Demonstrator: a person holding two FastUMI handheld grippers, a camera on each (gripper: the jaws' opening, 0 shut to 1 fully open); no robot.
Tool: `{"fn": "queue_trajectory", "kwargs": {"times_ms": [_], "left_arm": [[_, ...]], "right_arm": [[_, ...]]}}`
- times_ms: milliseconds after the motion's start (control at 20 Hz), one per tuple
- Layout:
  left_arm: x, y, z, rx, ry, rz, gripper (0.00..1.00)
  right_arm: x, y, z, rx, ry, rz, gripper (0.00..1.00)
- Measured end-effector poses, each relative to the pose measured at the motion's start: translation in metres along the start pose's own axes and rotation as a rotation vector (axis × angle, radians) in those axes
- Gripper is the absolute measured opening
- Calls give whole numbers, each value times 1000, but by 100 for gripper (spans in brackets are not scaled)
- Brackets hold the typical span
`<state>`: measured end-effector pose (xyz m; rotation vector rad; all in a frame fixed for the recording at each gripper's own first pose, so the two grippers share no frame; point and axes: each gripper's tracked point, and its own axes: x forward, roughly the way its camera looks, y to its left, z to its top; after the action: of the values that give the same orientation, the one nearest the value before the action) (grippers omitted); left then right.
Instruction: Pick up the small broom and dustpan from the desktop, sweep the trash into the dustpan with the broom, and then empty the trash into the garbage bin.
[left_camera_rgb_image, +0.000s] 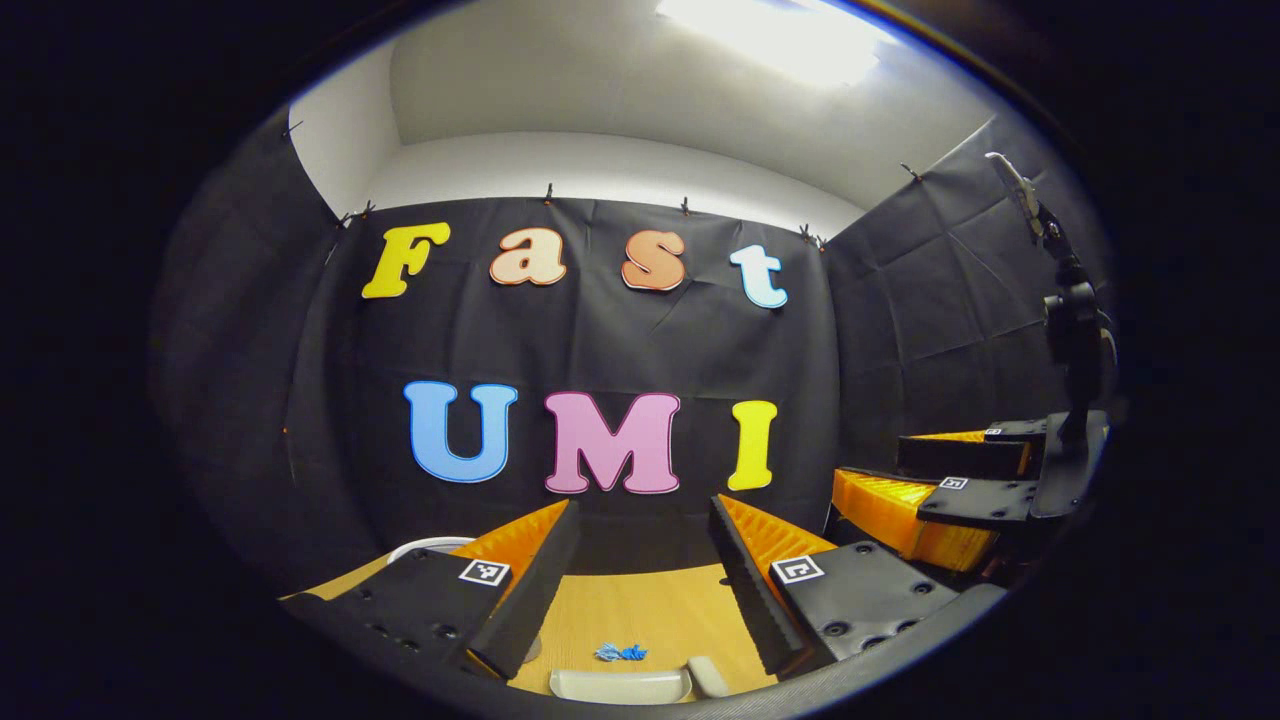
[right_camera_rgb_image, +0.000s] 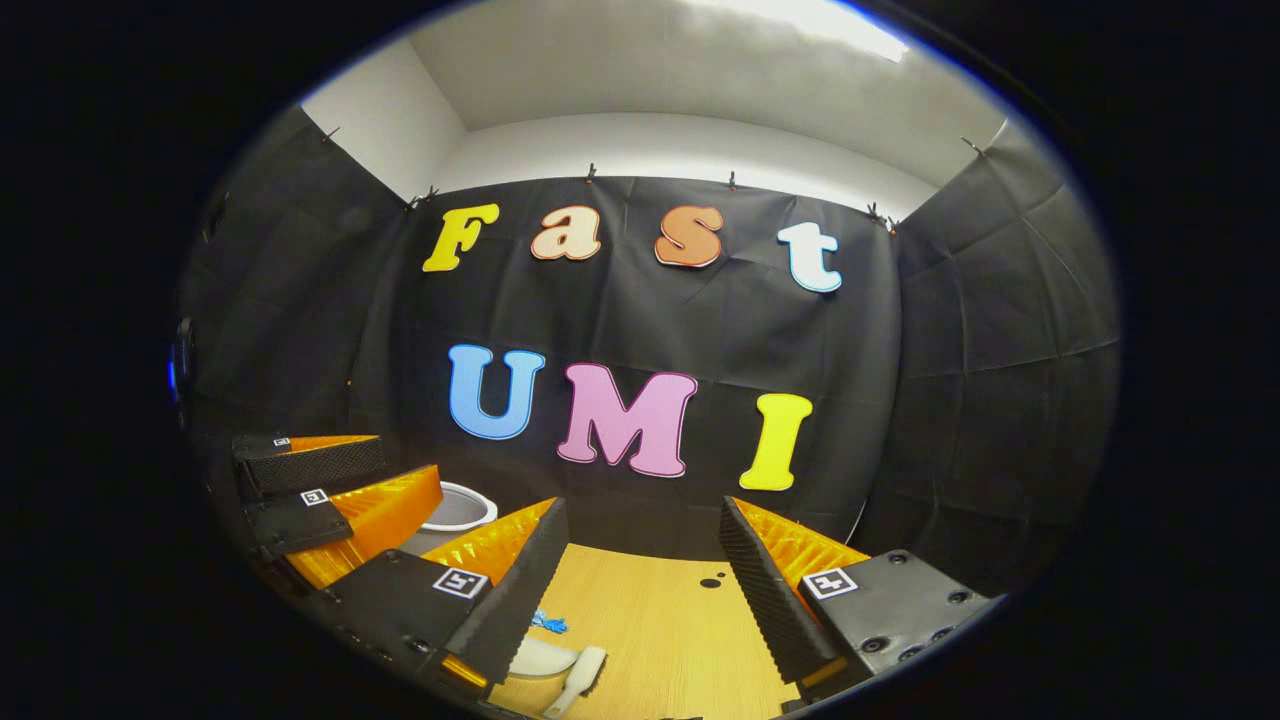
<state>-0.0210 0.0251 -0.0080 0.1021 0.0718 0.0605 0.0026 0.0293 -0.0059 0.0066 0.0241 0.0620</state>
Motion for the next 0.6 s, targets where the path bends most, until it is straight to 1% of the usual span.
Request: {"fn": "queue_trajectory", "kwargs": {"times_ms": [250,400,500,550,600], "left_arm": [[-1,1,-15,-5,40,-7,78],[1,4,-46,-12,111,-12,77],[3,-2,-77,-26,189,-48,78],[3,-3,-100,-54,261,-68,77],[-1,-2,-124,-91,351,-71,77]], "right_arm": [[6,9,-10,15,14,16,98],[16,15,-20,26,32,25,98],[25,21,-34,43,68,35,98],[28,24,-45,65,104,41,98],[32,28,-56,90,142,46,95]]}}
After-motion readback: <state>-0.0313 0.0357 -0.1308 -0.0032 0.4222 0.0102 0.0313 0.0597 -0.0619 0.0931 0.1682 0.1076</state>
